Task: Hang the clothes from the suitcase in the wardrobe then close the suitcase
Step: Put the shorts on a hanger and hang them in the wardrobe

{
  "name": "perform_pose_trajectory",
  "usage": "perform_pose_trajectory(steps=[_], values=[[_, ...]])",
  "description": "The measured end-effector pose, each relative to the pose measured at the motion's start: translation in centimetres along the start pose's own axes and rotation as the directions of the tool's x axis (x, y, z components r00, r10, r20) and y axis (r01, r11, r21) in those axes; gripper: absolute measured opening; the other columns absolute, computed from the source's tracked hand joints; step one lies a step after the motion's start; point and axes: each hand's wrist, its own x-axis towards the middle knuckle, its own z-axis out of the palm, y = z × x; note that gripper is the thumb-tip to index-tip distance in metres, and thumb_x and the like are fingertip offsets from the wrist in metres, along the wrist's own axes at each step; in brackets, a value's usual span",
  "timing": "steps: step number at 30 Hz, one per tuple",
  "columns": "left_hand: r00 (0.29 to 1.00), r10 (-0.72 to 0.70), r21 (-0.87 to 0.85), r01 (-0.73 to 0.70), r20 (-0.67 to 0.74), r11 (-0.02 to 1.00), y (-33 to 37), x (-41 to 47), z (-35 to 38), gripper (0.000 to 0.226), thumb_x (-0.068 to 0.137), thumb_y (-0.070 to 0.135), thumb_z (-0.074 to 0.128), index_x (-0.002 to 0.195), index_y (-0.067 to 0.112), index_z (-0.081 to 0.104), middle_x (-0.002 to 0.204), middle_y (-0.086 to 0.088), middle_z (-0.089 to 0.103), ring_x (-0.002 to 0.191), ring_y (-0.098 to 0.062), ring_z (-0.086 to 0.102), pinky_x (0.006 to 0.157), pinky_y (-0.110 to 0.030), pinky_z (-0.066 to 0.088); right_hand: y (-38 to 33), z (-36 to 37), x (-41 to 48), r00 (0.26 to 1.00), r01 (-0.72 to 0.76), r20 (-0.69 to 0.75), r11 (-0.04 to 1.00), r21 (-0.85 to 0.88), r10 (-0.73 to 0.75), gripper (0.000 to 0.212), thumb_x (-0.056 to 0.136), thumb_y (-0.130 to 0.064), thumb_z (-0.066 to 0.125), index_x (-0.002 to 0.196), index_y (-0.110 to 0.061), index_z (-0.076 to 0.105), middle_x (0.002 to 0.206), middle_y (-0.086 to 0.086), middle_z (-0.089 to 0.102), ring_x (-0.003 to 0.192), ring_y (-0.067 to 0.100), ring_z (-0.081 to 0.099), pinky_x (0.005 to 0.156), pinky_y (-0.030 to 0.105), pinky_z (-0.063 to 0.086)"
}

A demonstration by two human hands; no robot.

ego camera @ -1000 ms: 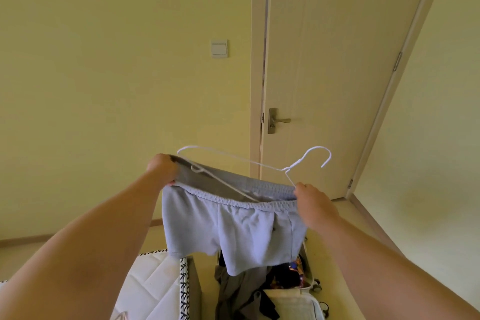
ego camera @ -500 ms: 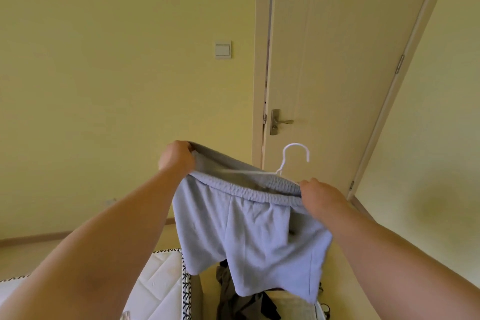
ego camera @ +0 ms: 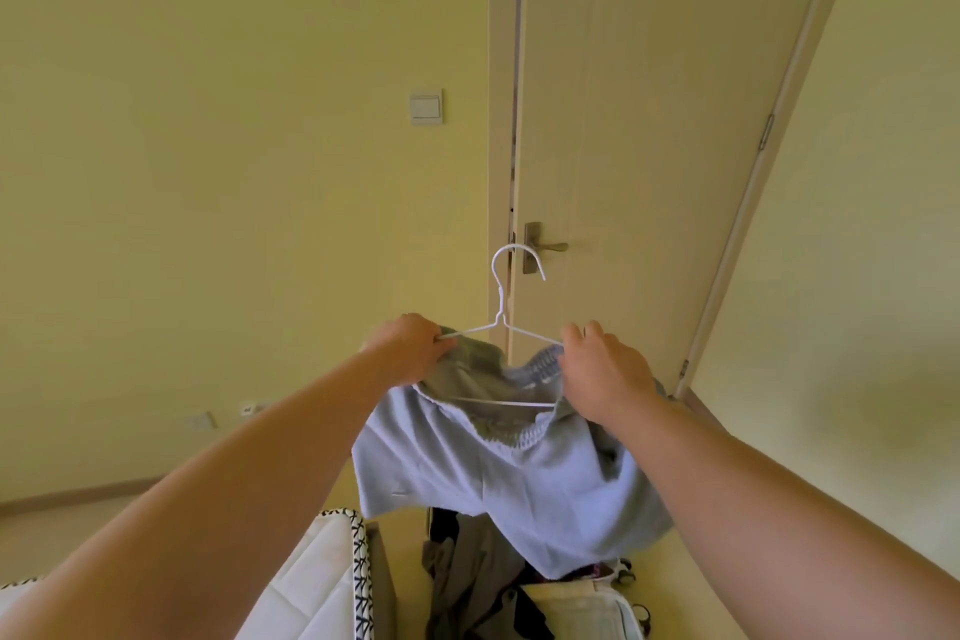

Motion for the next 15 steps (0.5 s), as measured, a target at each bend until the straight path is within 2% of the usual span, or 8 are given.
perform_pose_trajectory(steps=[3, 5, 7, 11, 13, 15], values=[[0.999, 0.027, 0.044, -0.026, -0.020, 0.999, 0.7, -0.6, -0.6, 0.009, 0.100, 0.026, 0.045, 0.098, 0.024, 0.053, 0.088, -0.001, 0.058, 0.074, -0.022, 0.058, 0.055, -0.032, 0.043, 0.2, -0.5, -0.2, 0.996, -0.078, 0.034, 0.996, 0.045, 0.077, 0.038, 0.092, -0.007, 0.051, 0.127, -0.016, 0.041, 0.111, 0.010, 0.051, 0.090, 0.032, 0.058, 0.065, 0.036, 0.040], [0.998, 0.011, 0.041, -0.009, -0.068, 0.999, 1.1, -0.9, -0.7, 0.010, 0.098, 0.018, 0.041, 0.099, 0.027, 0.043, 0.087, -0.002, 0.060, 0.072, -0.024, 0.057, 0.056, -0.033, 0.045, 0.1, -0.7, -0.3, 0.996, -0.092, 0.024, 0.995, 0.049, 0.091, 0.039, 0.092, -0.005, 0.049, 0.128, -0.017, 0.041, 0.107, 0.009, 0.052, 0.086, 0.030, 0.058, 0.063, 0.035, 0.040], [0.989, -0.002, 0.047, 0.009, -0.148, 0.999, 1.6, -1.1, -1.3, 0.004, 0.103, 0.023, 0.039, 0.103, 0.026, 0.040, 0.086, -0.002, 0.061, 0.070, -0.024, 0.058, 0.060, -0.034, 0.049, -0.1, -0.9, -0.2, 0.997, -0.083, -0.002, 0.995, 0.054, 0.083, 0.037, 0.092, -0.005, 0.050, 0.126, -0.017, 0.043, 0.105, 0.008, 0.053, 0.085, 0.030, 0.059, 0.063, 0.034, 0.039], [0.980, 0.060, 0.218, -0.018, -0.188, 0.976, 2.0, -0.9, -2.3, 0.010, 0.101, 0.019, 0.042, 0.107, 0.025, 0.048, 0.084, 0.002, 0.059, 0.068, -0.023, 0.054, 0.058, -0.031, 0.041, -0.4, -1.4, -0.4, 0.996, -0.092, 0.028, 0.992, 0.086, 0.090, 0.033, 0.091, -0.005, 0.047, 0.122, -0.017, 0.048, 0.108, 0.009, 0.058, 0.099, 0.034, 0.064, 0.068, 0.034, 0.041], [0.961, 0.074, 0.237, -0.009, -0.265, 0.971, 1.8, -0.8, -2.7, 0.012, 0.100, 0.019, 0.043, 0.107, 0.026, 0.050, 0.085, 0.002, 0.062, 0.069, -0.022, 0.053, 0.059, -0.031, 0.039, -0.1, -1.8, -0.5, 0.992, -0.119, -0.037, 0.987, 0.112, 0.124, 0.034, 0.093, -0.005, 0.044, 0.124, -0.019, 0.048, 0.108, 0.010, 0.058, 0.099, 0.035, 0.063, 0.068, 0.035, 0.040], [0.954, 0.148, 0.315, -0.061, -0.259, 0.947, 1.5, -0.9, -3.1, 0.013, 0.099, 0.019, 0.045, 0.108, 0.028, 0.050, 0.089, 0.003, 0.064, 0.078, -0.021, 0.055, 0.064, -0.031, 0.041, -0.1, -2.2, -0.6, 0.995, -0.096, -0.021, 0.992, 0.081, 0.098, 0.032, 0.094, -0.008, 0.043, 0.121, -0.020, 0.052, 0.109, 0.010, 0.060, 0.100, 0.034, 0.064, 0.069, 0.034, 0.041]])
